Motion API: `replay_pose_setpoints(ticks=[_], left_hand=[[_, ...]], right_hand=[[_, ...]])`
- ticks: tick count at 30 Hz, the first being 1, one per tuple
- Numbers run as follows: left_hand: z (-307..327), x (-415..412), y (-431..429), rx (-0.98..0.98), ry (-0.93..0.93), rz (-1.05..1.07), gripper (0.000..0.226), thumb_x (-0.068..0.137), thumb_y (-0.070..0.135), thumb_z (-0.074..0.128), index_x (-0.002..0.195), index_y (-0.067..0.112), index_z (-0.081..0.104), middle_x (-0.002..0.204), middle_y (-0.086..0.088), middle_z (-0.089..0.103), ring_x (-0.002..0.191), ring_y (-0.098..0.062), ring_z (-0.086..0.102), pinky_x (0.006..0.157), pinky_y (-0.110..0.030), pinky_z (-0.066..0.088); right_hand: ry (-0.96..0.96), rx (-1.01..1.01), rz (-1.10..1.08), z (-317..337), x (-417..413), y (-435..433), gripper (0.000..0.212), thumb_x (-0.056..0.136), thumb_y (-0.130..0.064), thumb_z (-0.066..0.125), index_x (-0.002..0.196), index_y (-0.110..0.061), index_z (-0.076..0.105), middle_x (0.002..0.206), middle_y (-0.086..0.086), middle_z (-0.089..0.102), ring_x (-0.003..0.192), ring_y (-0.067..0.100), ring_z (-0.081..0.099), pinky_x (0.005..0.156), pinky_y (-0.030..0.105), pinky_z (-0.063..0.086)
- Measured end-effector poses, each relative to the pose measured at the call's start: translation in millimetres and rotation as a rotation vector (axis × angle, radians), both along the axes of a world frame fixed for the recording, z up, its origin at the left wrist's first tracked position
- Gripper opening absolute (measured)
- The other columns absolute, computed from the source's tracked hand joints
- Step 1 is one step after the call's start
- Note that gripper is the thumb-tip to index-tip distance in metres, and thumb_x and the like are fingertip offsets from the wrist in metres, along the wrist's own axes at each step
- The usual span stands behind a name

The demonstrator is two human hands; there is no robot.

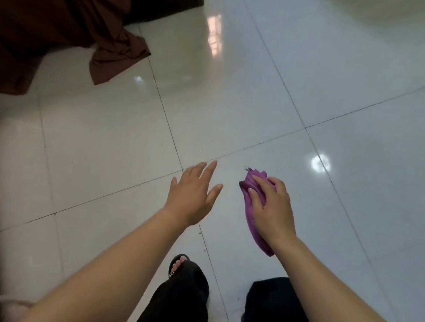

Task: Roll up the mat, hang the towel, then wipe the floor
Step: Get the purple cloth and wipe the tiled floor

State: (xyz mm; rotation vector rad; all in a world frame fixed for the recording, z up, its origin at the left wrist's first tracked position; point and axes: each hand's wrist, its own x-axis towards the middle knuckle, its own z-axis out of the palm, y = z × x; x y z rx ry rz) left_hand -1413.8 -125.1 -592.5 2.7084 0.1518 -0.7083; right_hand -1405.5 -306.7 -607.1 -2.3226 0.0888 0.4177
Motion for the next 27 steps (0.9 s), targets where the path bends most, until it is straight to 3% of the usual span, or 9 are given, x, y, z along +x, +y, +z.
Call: replay_pose_setpoints(ticks=[5, 10, 19, 27], left_hand=[[165.0, -31.9, -9.5, -0.092, -0.091, 0.039, 0.057, 0.097, 0.05, 0.025, 0.148, 0.031, 0.009, 0.156, 0.003, 0.017, 0.143, -0.018, 0.014, 0.114, -0.052, 0.02], [284.3, -47.0, -7.0, -0.142, -0.161, 0.08, 0.057, 0.097, 0.05, 0.024, 0.149, 0.031, 0.009, 0.156, 0.003, 0.017, 0.143, -0.019, 0.014, 0.114, -0.052, 0.02], [369.5, -34.2, 1.7, -0.206, -0.293, 0.114, 0.058, 0.096, 0.053, 0.024, 0.148, 0.031, 0.014, 0.155, 0.002, 0.019, 0.143, -0.018, 0.014, 0.114, -0.053, 0.02], [389.8, -12.8, 1.2, -0.225, -0.352, 0.056, 0.058, 0.096, 0.053, 0.026, 0.148, 0.031, 0.014, 0.156, 0.002, 0.019, 0.144, -0.019, 0.015, 0.113, -0.053, 0.023]], right_hand=[[-0.007, 0.02, 0.033, 174.3, -30.5, 4.3, 0.036, 0.096, -0.033, 0.046, 0.131, -0.027, 0.049, 0.135, -0.005, 0.04, 0.119, 0.009, 0.042, 0.093, 0.015, 0.033], [-0.079, 0.027, 0.05, 302.7, -52.8, 12.2, 0.035, 0.095, -0.033, 0.046, 0.129, -0.029, 0.05, 0.134, -0.006, 0.041, 0.118, 0.008, 0.043, 0.098, 0.019, 0.039], [-0.239, 0.098, -0.001, 397.4, -46.5, 41.3, 0.032, 0.096, -0.028, 0.047, 0.128, -0.03, 0.052, 0.129, -0.006, 0.044, 0.112, 0.006, 0.045, 0.088, 0.008, 0.036], [-0.291, 0.074, -0.105, 425.9, -46.8, 37.1, 0.032, 0.096, -0.028, 0.046, 0.128, -0.03, 0.052, 0.131, -0.004, 0.044, 0.116, 0.01, 0.047, 0.091, 0.015, 0.04]])
